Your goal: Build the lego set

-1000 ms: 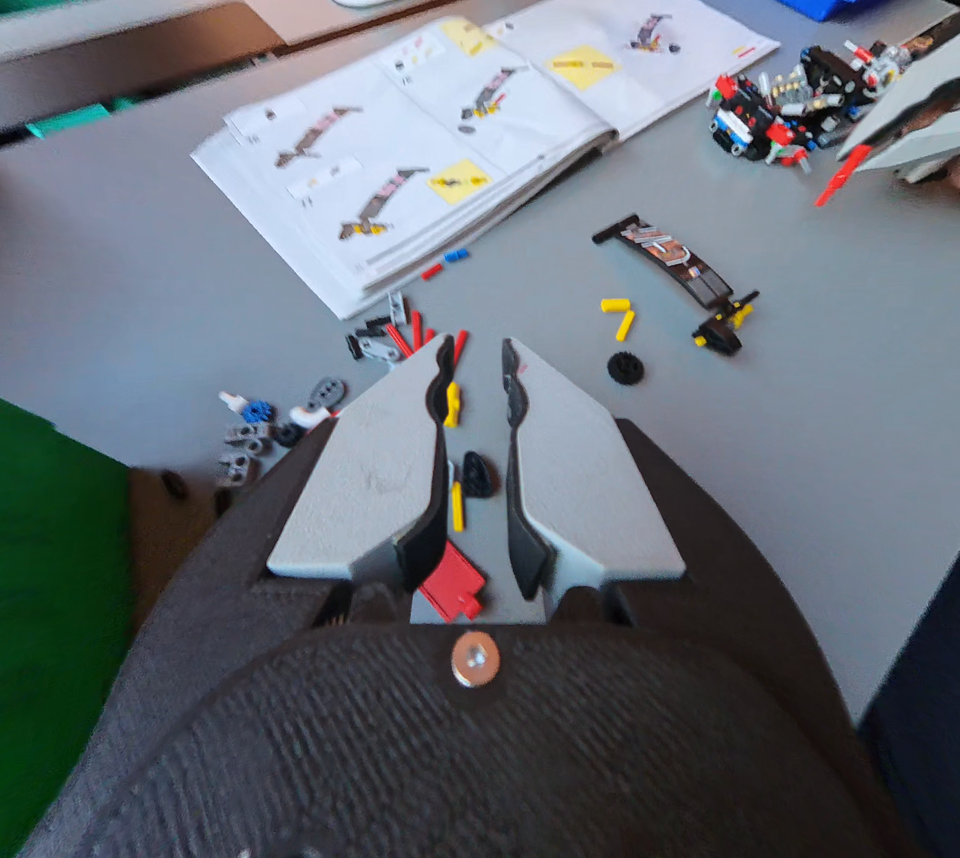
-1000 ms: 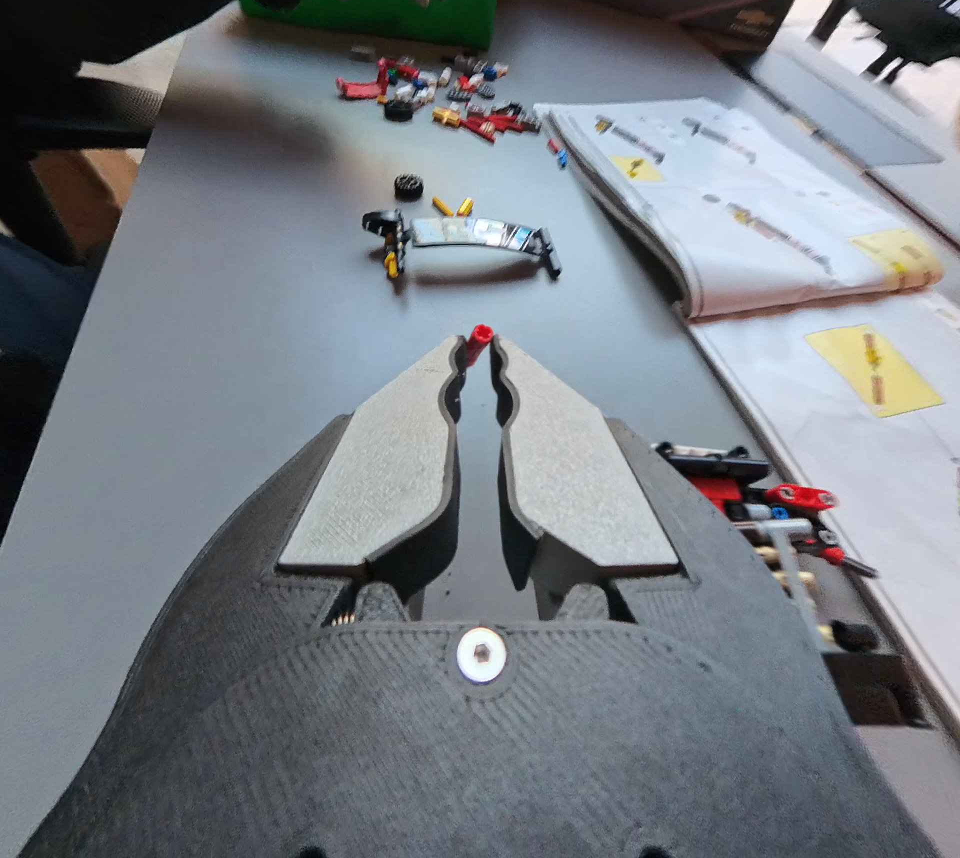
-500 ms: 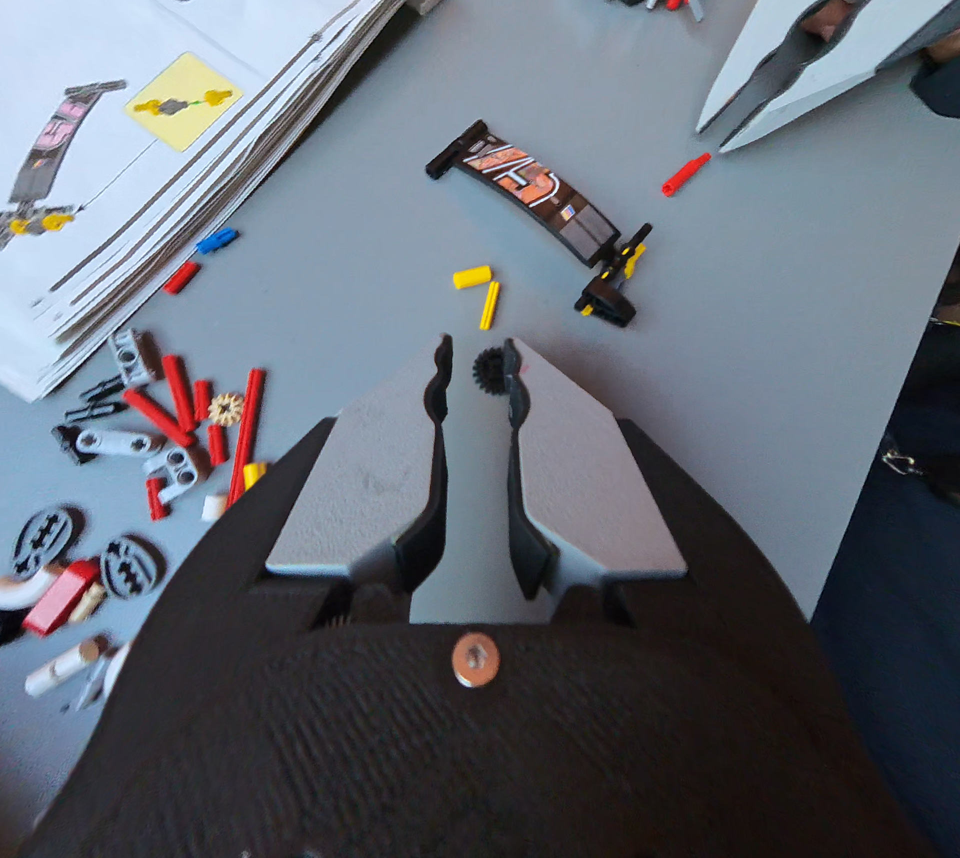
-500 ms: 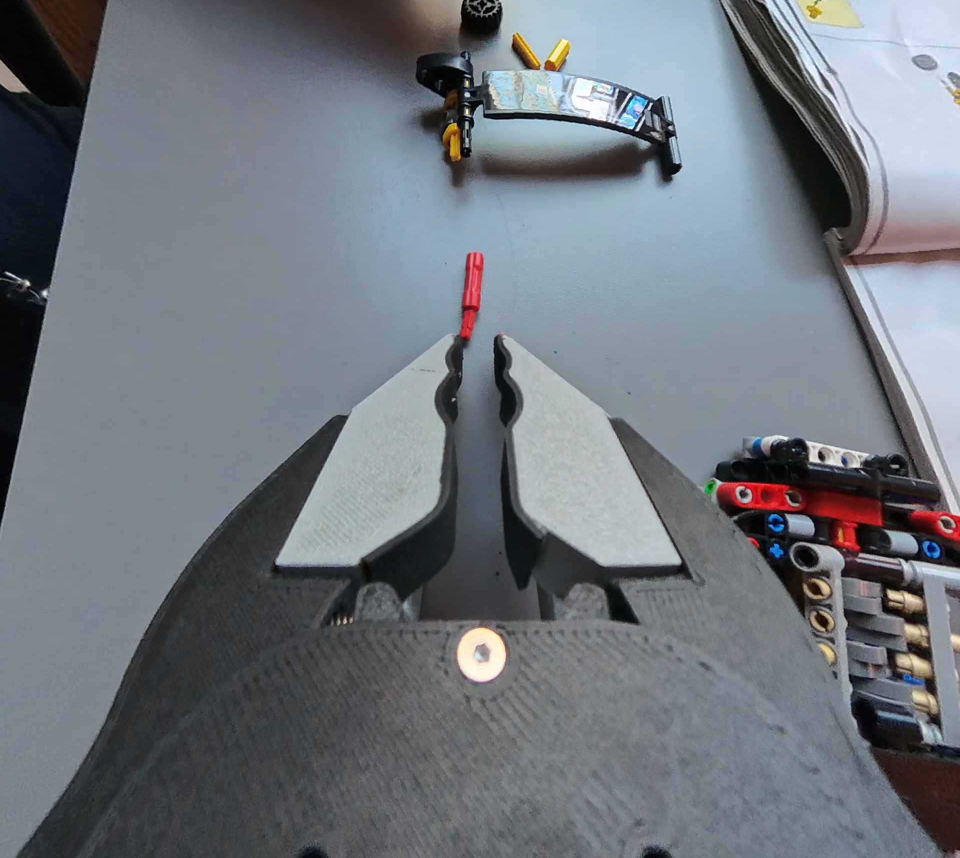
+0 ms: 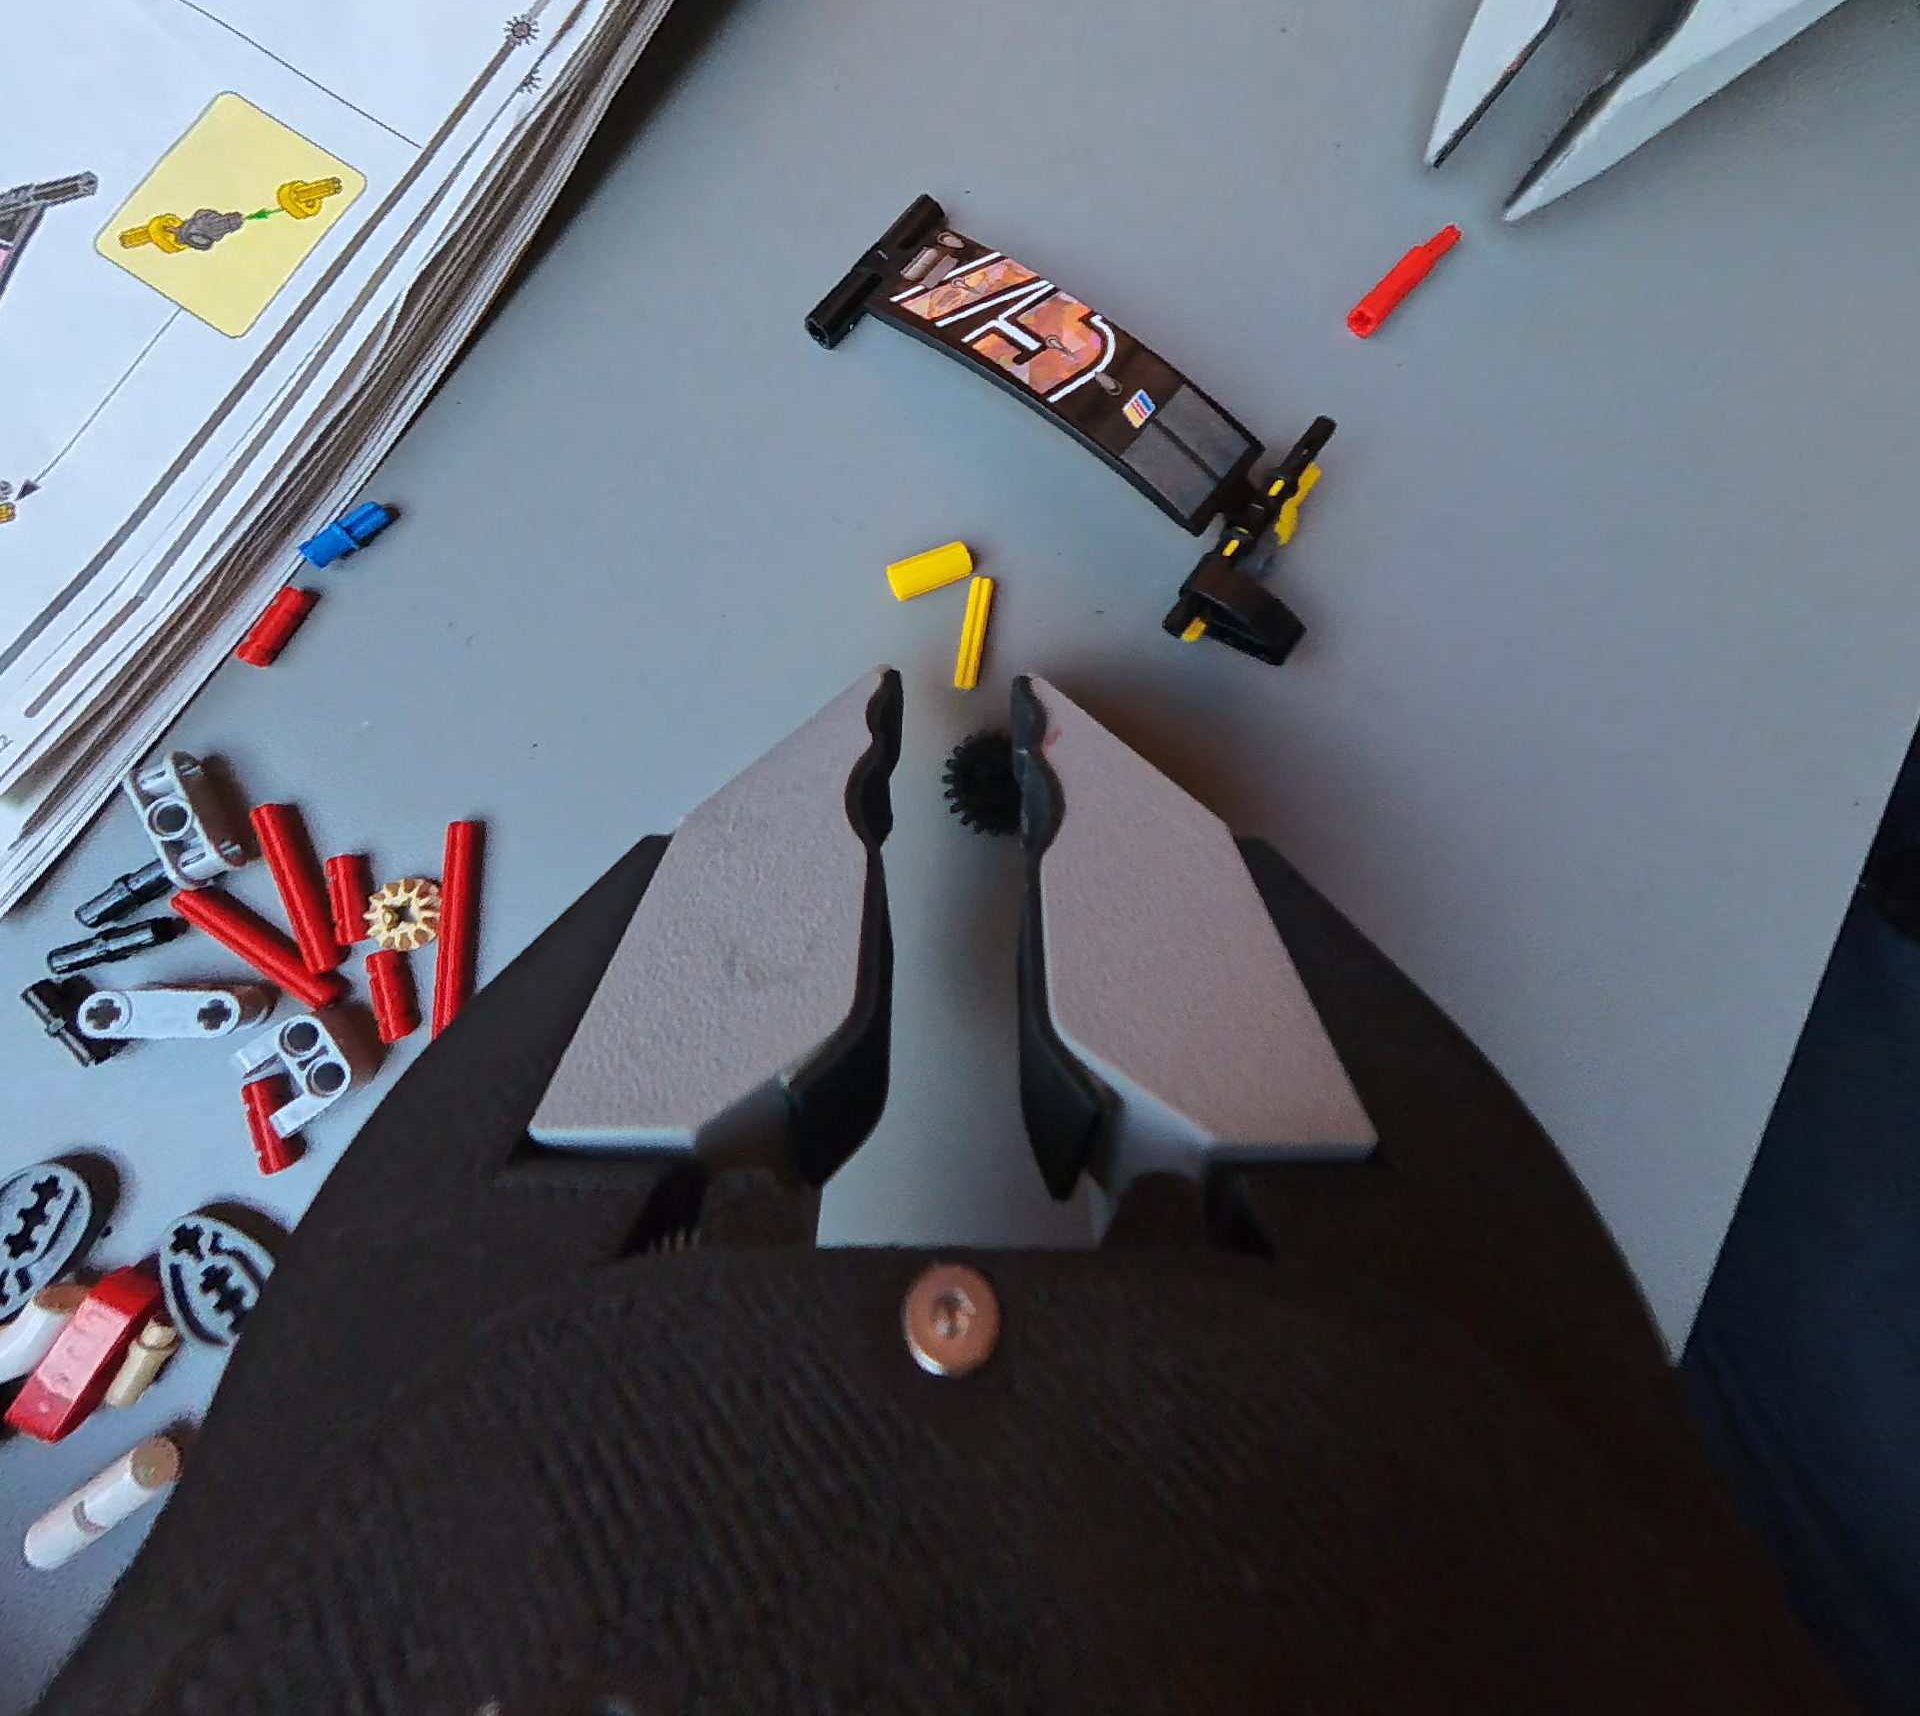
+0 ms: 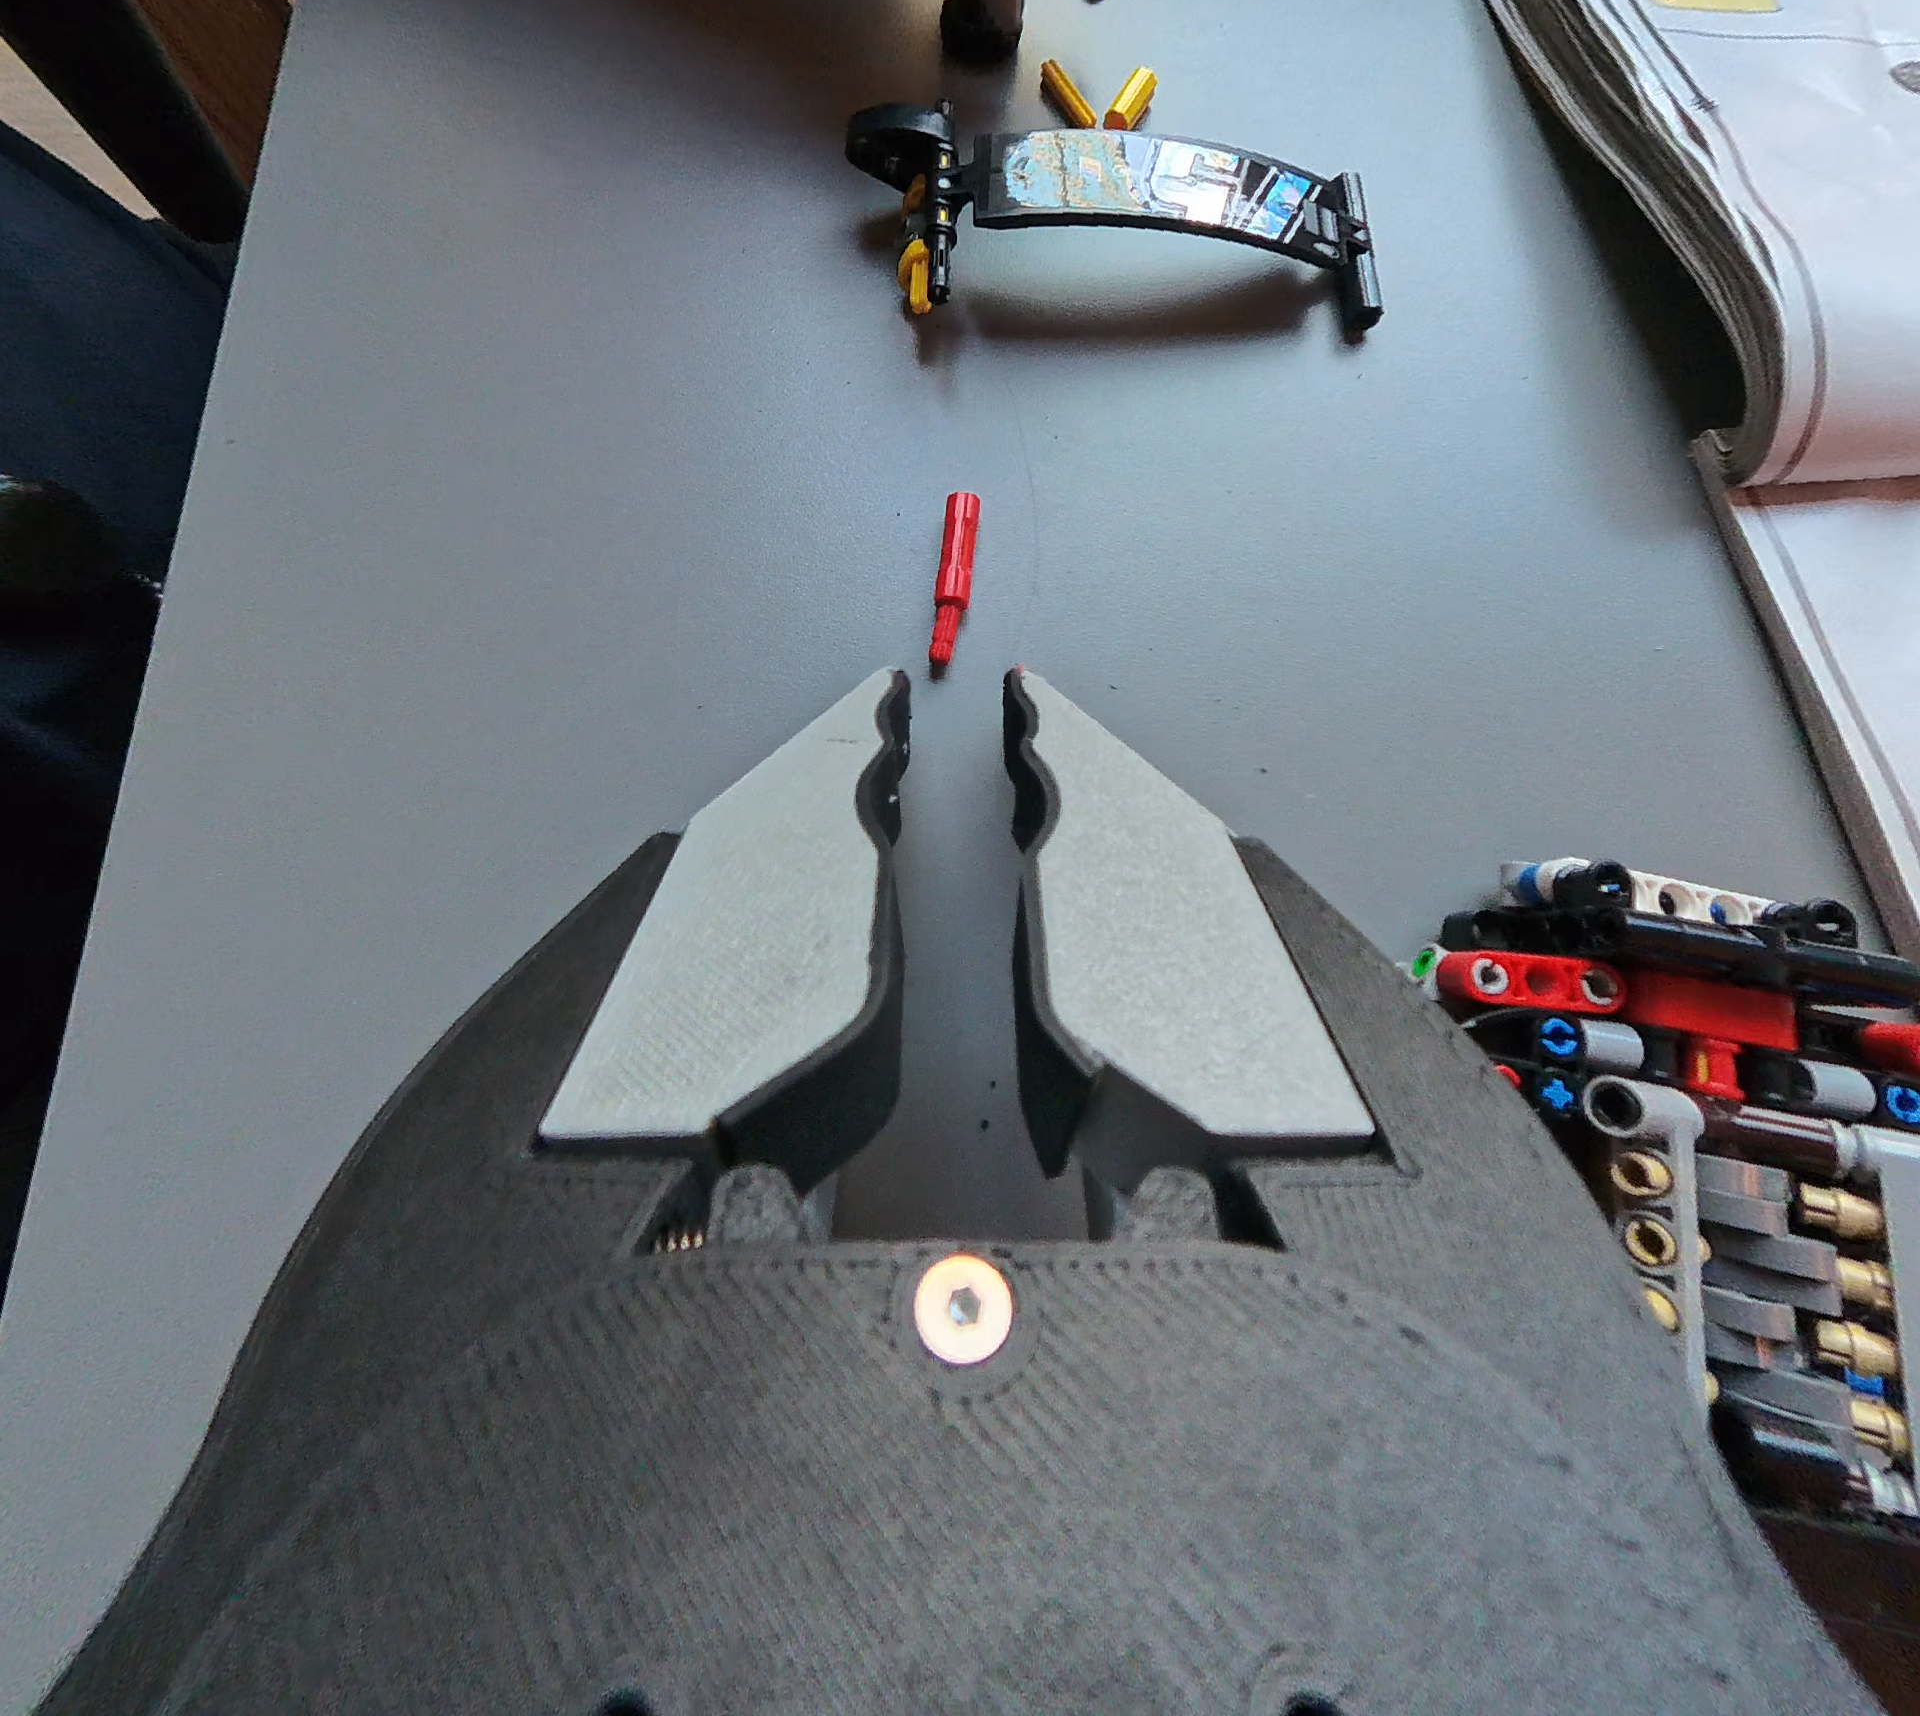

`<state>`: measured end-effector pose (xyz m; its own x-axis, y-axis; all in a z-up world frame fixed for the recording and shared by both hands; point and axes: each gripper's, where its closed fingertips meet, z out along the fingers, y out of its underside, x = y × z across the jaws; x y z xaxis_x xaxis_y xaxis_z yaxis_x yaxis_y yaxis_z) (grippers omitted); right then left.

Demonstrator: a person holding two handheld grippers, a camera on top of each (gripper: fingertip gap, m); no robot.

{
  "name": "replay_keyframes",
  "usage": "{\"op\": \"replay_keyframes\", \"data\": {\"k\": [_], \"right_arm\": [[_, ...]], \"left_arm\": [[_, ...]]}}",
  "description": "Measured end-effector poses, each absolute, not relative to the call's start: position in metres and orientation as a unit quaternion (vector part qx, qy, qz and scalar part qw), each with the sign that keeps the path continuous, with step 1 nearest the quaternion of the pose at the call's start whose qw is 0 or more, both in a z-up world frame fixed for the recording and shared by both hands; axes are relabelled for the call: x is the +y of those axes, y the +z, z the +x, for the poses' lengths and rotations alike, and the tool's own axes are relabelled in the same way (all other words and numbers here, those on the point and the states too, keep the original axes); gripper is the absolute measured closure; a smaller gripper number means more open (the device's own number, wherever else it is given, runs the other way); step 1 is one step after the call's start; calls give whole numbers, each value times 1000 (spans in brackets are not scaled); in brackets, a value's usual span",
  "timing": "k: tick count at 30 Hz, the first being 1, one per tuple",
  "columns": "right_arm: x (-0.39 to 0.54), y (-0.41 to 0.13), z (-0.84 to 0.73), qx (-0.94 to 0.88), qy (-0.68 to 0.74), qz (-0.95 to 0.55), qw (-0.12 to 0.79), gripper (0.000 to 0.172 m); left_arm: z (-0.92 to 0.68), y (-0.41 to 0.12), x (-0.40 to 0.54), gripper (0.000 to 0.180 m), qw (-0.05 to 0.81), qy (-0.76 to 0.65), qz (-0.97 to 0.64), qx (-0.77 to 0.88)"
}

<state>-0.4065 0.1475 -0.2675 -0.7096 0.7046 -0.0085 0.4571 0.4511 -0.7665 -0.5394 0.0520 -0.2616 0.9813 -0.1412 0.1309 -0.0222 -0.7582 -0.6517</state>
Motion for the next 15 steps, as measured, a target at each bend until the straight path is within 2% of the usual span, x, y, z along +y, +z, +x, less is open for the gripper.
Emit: {"op": "replay_keyframes", "data": {"k": [5,9,15], "right_arm": [[140,-273,-403,-847,384,-340,138,149],[108,-270,-383,-864,412,-284,66,155],[109,-254,-393,-842,450,-281,100,153]], "left_arm": [[-540,-262,50,163,349,-91,-932,39],[-541,-263,49,163,349,-87,-932,41],[-542,-263,48,163,349,-87,-932,39]]}}
